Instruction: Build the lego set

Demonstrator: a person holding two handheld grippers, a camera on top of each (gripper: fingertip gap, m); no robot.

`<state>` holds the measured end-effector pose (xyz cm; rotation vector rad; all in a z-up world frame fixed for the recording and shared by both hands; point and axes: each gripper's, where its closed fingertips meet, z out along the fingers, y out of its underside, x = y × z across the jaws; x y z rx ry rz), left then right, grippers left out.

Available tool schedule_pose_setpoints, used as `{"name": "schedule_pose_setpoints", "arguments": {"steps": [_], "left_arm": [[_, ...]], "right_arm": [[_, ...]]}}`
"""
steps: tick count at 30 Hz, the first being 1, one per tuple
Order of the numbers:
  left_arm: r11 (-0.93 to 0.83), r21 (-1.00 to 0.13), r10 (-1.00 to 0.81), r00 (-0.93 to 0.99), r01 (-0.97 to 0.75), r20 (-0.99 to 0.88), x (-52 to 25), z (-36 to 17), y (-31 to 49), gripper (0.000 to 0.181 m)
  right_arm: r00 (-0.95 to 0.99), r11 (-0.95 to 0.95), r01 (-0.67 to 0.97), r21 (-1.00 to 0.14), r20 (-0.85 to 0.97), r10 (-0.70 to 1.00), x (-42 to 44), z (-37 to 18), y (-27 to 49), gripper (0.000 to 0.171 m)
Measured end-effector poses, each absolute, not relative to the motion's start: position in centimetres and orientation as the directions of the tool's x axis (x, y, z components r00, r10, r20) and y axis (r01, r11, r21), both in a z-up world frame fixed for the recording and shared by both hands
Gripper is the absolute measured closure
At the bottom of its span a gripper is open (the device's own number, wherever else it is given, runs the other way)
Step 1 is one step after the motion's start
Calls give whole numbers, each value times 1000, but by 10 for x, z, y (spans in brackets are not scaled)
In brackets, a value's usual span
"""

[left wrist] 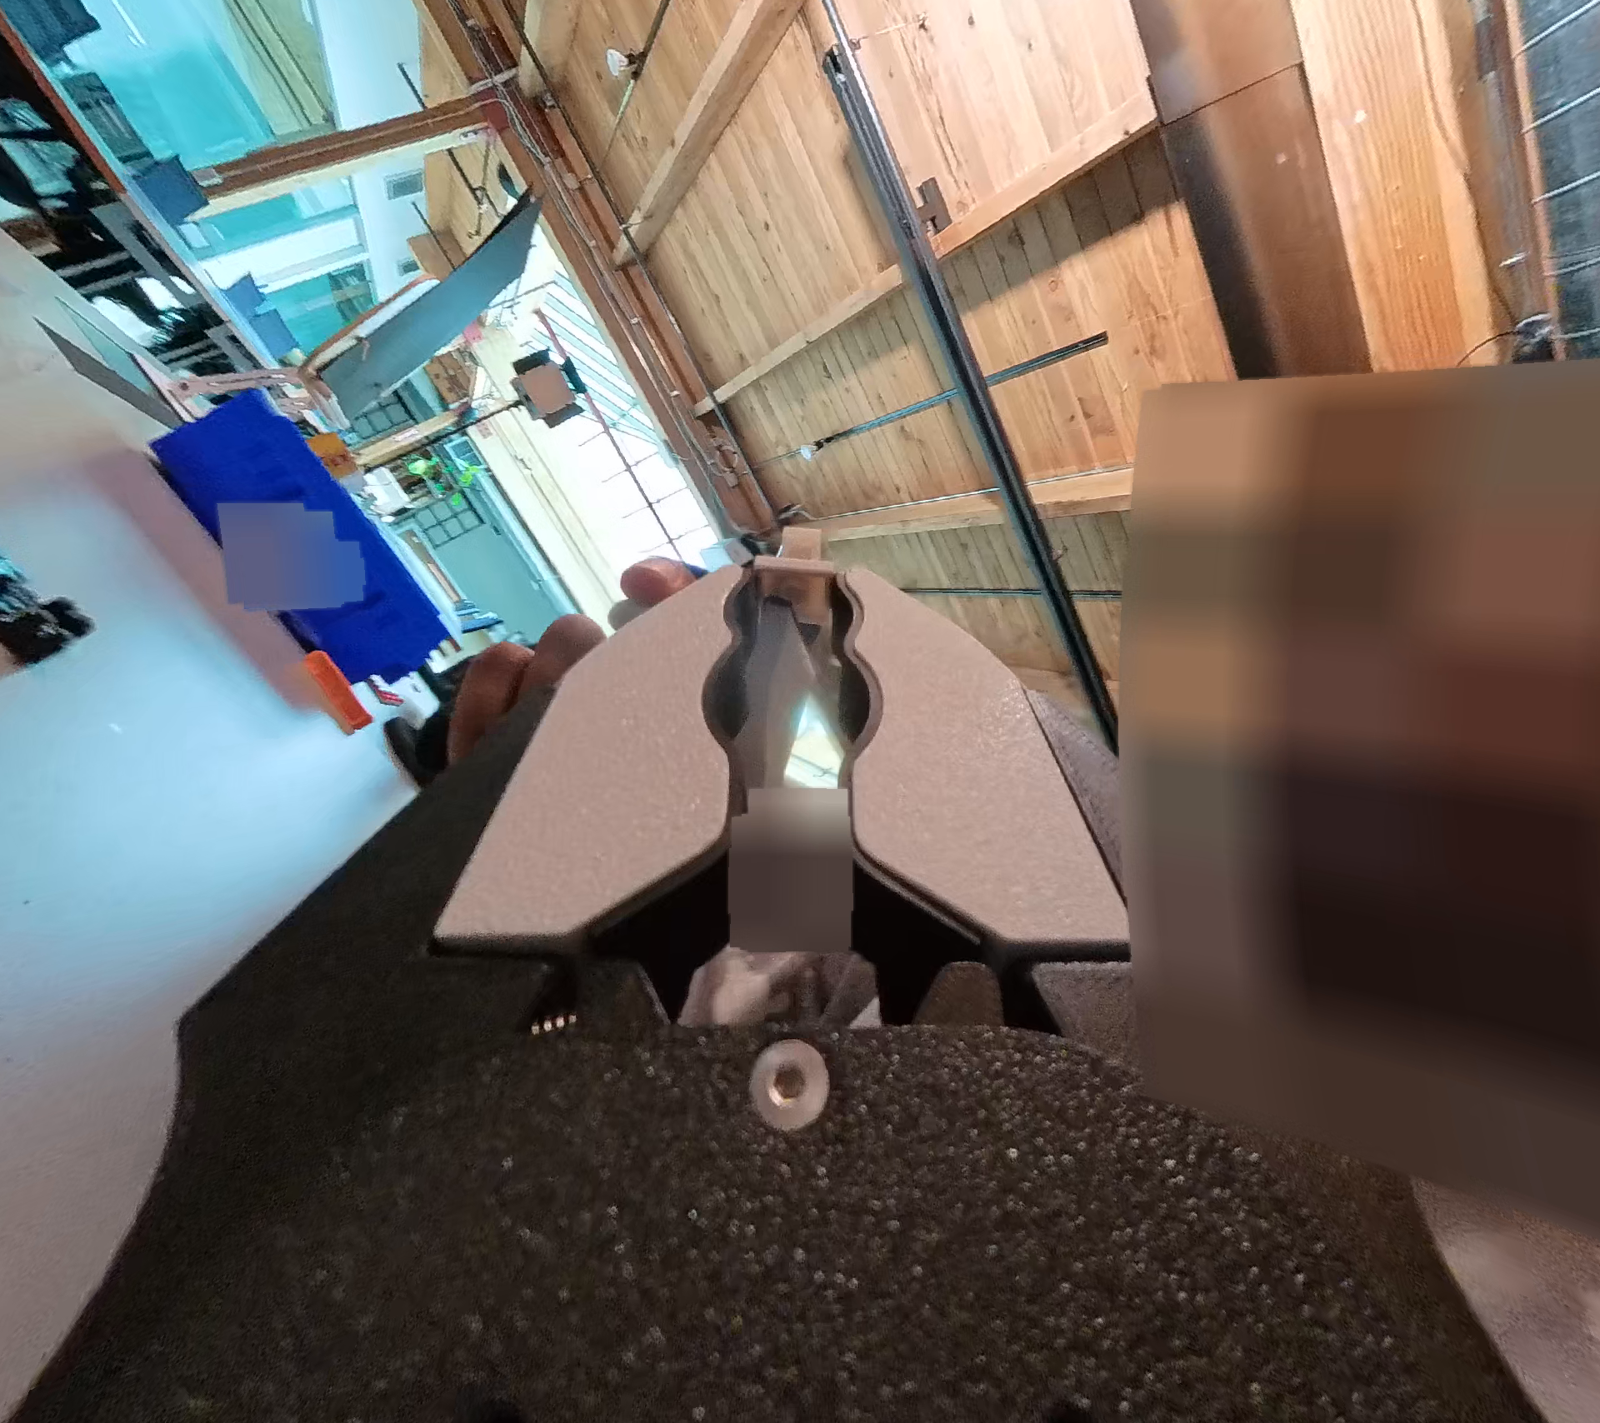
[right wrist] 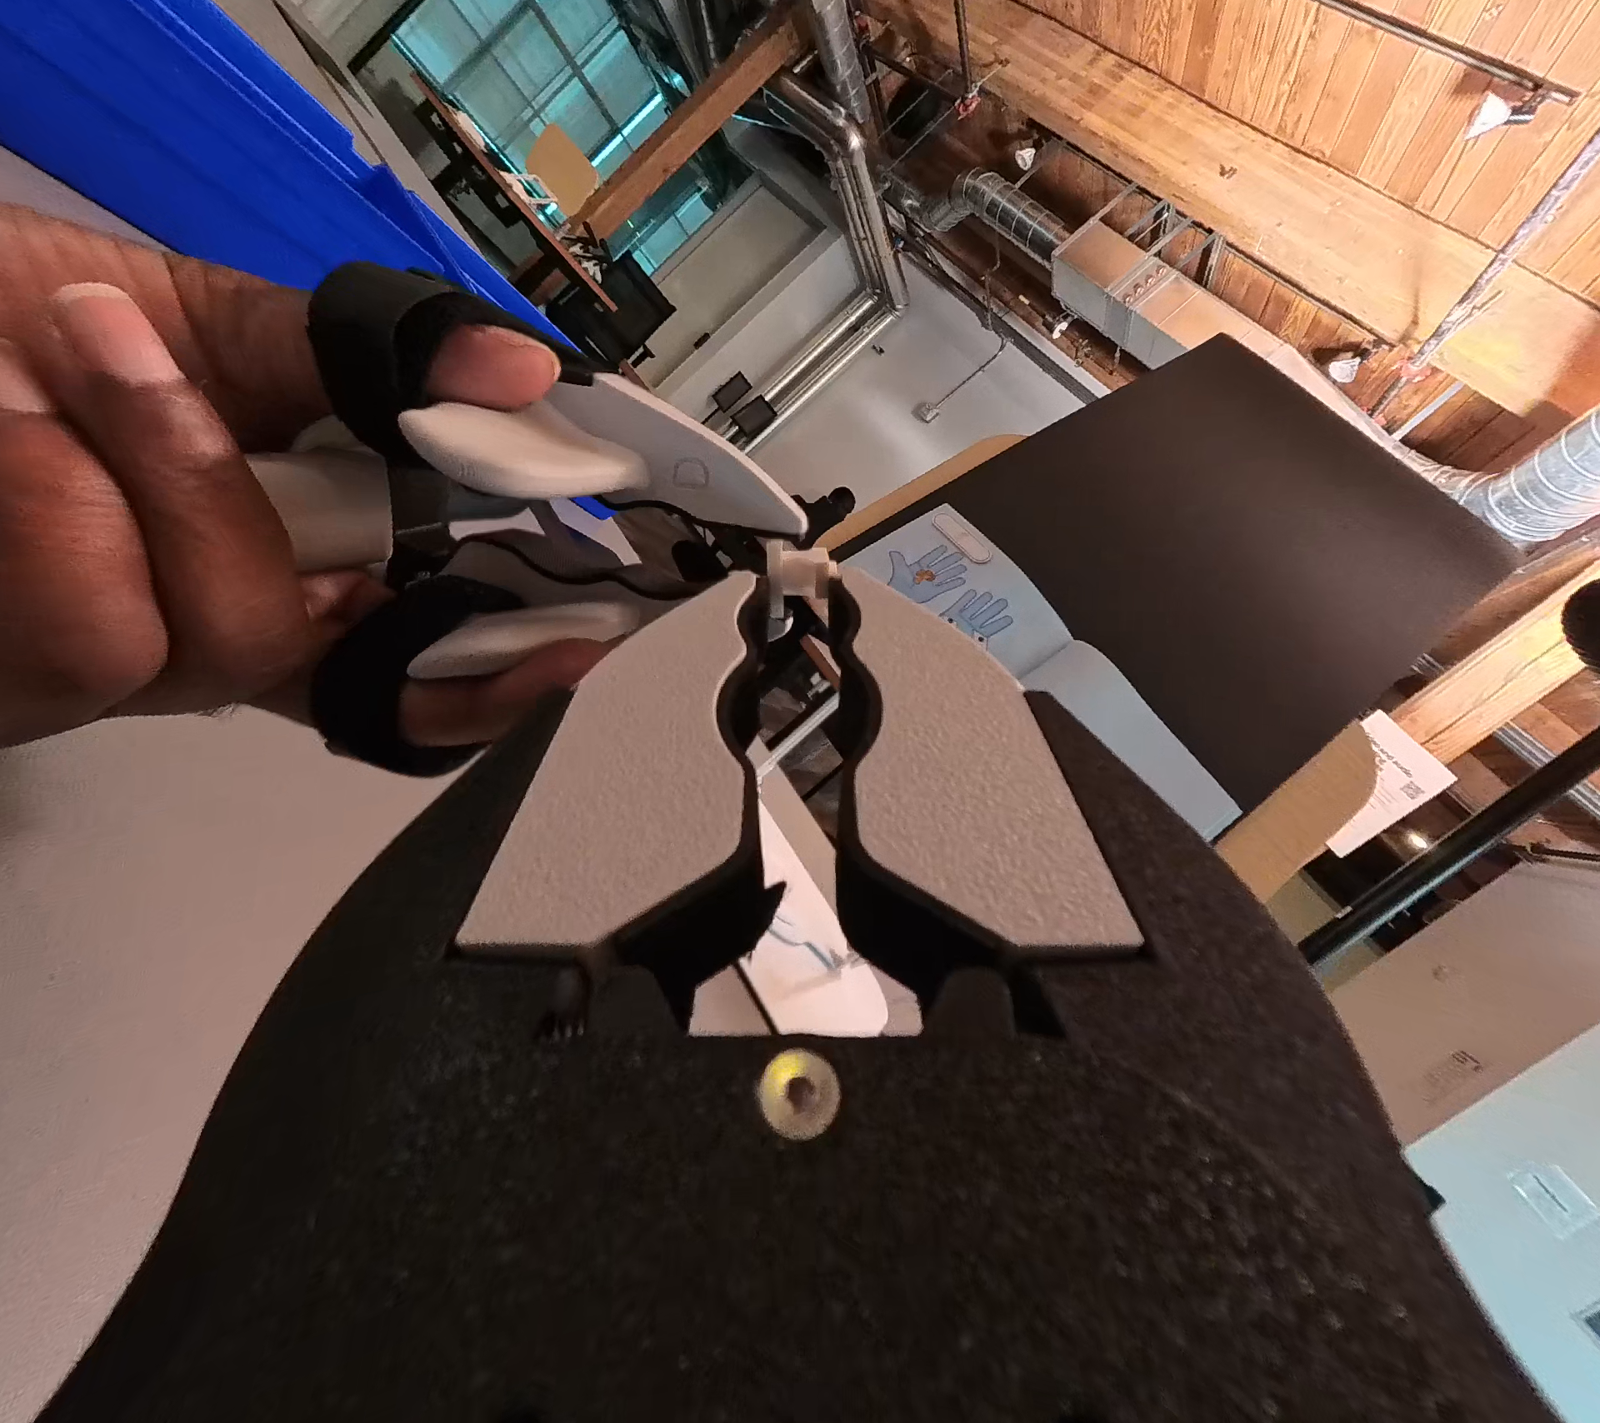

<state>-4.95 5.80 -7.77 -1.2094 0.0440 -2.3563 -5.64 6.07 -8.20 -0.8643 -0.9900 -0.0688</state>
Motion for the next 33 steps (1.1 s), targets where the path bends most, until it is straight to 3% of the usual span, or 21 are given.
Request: {"name": "schedule_pose_setpoints", "arguments": {"steps": [2,4,6,8,10,13,16,20,26,30,33], "left_arm": [[-857,-284,-475,-444,431,759,-52,-80,62,165],[-826,-340,-527,-402,449,749,-60,-81,68,166],[-769,-462,-611,-296,441,734,-64,-87,73,166],[-704,-586,-686,-172,402,706,-64,-96,76,166],[-658,-665,-731,-85,353,677,-63,-105,77,166],[-612,-735,-767,7,290,641,-59,-117,78,165],[-576,-783,-792,80,233,606,-54,-129,79,165],[-553,-808,-805,117,202,581,-53,-135,78,165],[-552,-817,-807,138,166,574,-50,-143,78,165],[-537,-830,-817,153,150,556,-50,-144,78,165],[-540,-830,-814,164,138,557,-50,-147,79,165]], "right_arm": [[559,658,405,-635,741,371,-57,-86,61,158],[521,600,329,-729,670,529,-55,-90,60,154],[473,439,272,-856,517,714,-43,-94,68,153],[405,280,323,-904,399,822,-26,-109,84,153],[312,132,447,-885,292,904,-11,-138,95,154],[211,-40,641,-767,126,969,5,-190,100,149],[219,-146,715,-683,21,976,5,-225,103,146],[192,-118,776,-619,53,980,0,-247,103,144],[205,-214,775,-595,-83,975,-3,-261,111,144],[191,-191,777,-600,-65,979,-3,-262,114,161],[157,-112,791,-602,22,987,-3,-260,114,161]]}}
